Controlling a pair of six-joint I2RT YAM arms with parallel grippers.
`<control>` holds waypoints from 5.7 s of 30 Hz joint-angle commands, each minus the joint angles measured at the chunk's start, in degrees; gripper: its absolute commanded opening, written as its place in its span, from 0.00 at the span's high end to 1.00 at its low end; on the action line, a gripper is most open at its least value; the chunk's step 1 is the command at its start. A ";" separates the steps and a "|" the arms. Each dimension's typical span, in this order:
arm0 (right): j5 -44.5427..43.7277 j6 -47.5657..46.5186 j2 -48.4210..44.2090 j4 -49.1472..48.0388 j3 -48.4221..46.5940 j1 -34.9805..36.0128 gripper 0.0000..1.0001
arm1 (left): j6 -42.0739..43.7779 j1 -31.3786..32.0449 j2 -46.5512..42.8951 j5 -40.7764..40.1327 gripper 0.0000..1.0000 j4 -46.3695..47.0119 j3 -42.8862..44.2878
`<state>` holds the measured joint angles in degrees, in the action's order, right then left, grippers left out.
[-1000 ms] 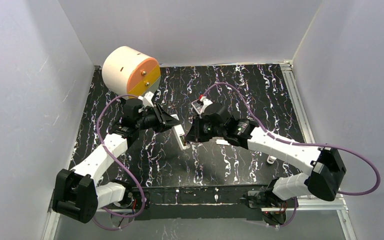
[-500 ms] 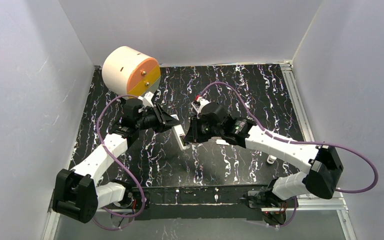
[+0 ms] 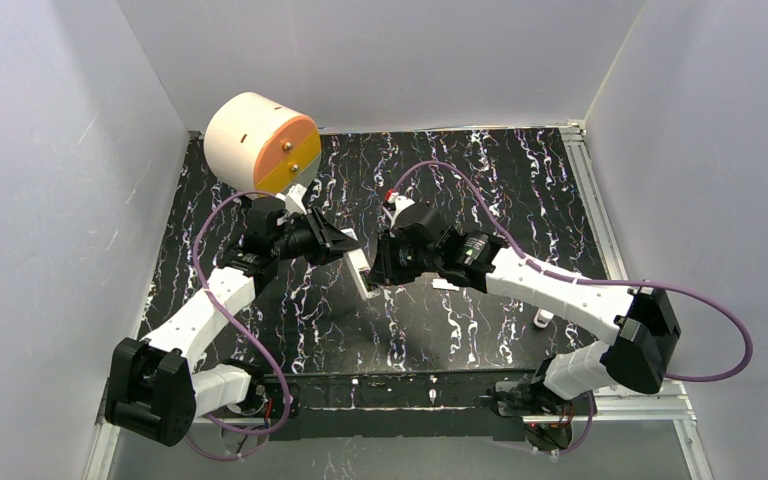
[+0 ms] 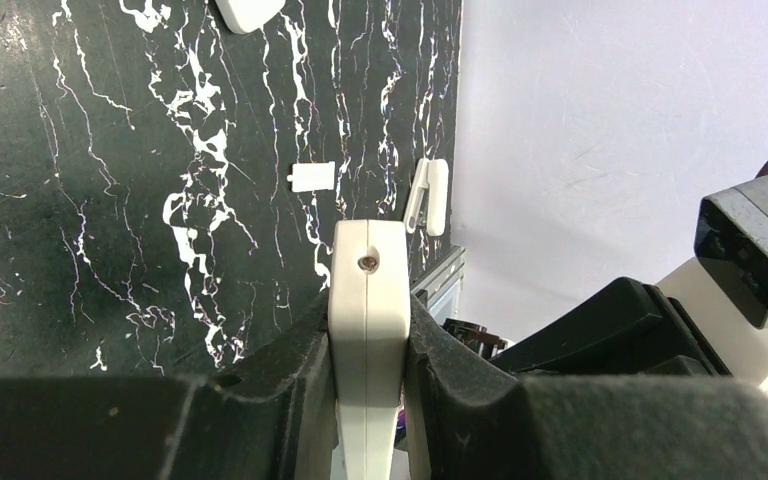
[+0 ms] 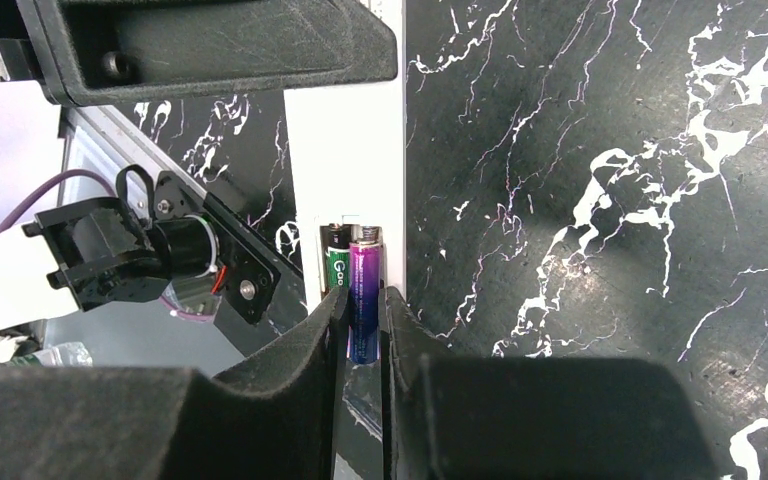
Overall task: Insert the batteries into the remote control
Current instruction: Load the battery into the remote control.
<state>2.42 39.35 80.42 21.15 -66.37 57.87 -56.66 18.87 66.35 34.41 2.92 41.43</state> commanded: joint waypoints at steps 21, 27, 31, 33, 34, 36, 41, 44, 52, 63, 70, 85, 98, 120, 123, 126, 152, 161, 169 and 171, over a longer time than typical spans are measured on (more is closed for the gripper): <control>-3.97 -2.86 4.36 5.33 -4.77 3.55 0.73 | -6.38 -0.25 -0.38 3.73 1.00 3.15 2.98; -7.26 -2.26 2.42 6.65 -5.41 3.51 0.68 | -5.97 -0.61 -0.43 3.99 1.00 3.16 2.53; -6.96 -2.18 1.94 6.89 -5.94 3.56 0.65 | -5.80 -0.70 -0.52 3.99 1.00 3.15 2.34; -6.88 -2.10 1.89 6.64 -5.80 3.52 0.65 | -5.68 -0.75 -0.52 4.03 1.00 3.15 2.34; -6.97 -2.02 1.86 6.63 -5.71 3.55 0.65 | -5.69 -0.69 -0.52 4.02 1.00 3.15 2.27; -7.07 -1.88 1.62 6.51 -5.55 3.52 0.64 | -5.53 -0.77 -0.57 3.99 1.00 3.15 2.19; -7.01 -1.56 0.36 5.02 -5.09 3.56 0.59 | -5.43 -0.86 -0.60 4.02 1.00 3.15 1.82; -6.63 -1.36 0.03 4.28 -4.93 3.55 0.57 | -5.47 -0.86 -0.77 4.09 1.00 3.15 1.72; -9.14 0.53 -2.44 2.40 -3.76 3.56 0.56 | -5.55 -0.95 -1.21 4.17 1.00 3.15 1.68; -17.82 7.48 -17.38 -14.59 8.30 3.50 0.20 | -7.40 -1.04 -2.87 5.19 1.00 3.93 3.13; -17.50 16.91 -27.29 -43.90 25.57 3.54 0.05 | -18.06 -1.06 -5.77 5.93 1.00 9.48 5.05; -11.30 25.67 -26.66 -58.70 26.79 3.51 0.03 | -46.98 -0.89 -8.16 1.67 1.00 27.51 0.91; -13.52 28.42 -24.50 -61.70 25.46 3.54 0.09 | -49.49 -0.82 -10.64 1.45 1.00 30.93 -2.60; -15.04 31.05 -21.18 -54.45 21.64 3.51 0.48 | -48.67 -0.77 -10.91 2.01 1.00 33.48 -3.43; -15.71 31.39 -21.26 -52.69 21.59 3.50 0.52 | -46.22 -0.80 -11.43 2.30 1.00 33.58 -2.58; -17.30 32.38 -21.42 -48.52 21.44 3.51 0.58 | -43.53 -0.77 -12.57 2.60 1.00 33.56 -1.39; -12.66 19.83 -28.36 -51.69 26.64 3.54 0.24 | -17.70 -0.77 -9.92 9.97 1.00 29.89 6.07; -8.73 17.26 -26.76 -49.80 26.87 3.48 0.43 | -16.38 -0.79 -10.65 9.65 1.00 28.65 5.94; -10.35 17.67 -26.22 -49.62 28.30 3.48 0.73 | -16.61 -0.81 -11.64 9.57 1.00 28.20 5.95; -10.10 17.18 -26.17 -49.74 28.32 3.48 0.75 | -16.41 -0.82 -11.88 9.48 1.00 28.22 5.88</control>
<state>-7.35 58.26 54.00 -27.49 -37.69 61.47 -73.49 17.85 56.75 43.22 29.43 44.97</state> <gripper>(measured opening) 0.306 0.224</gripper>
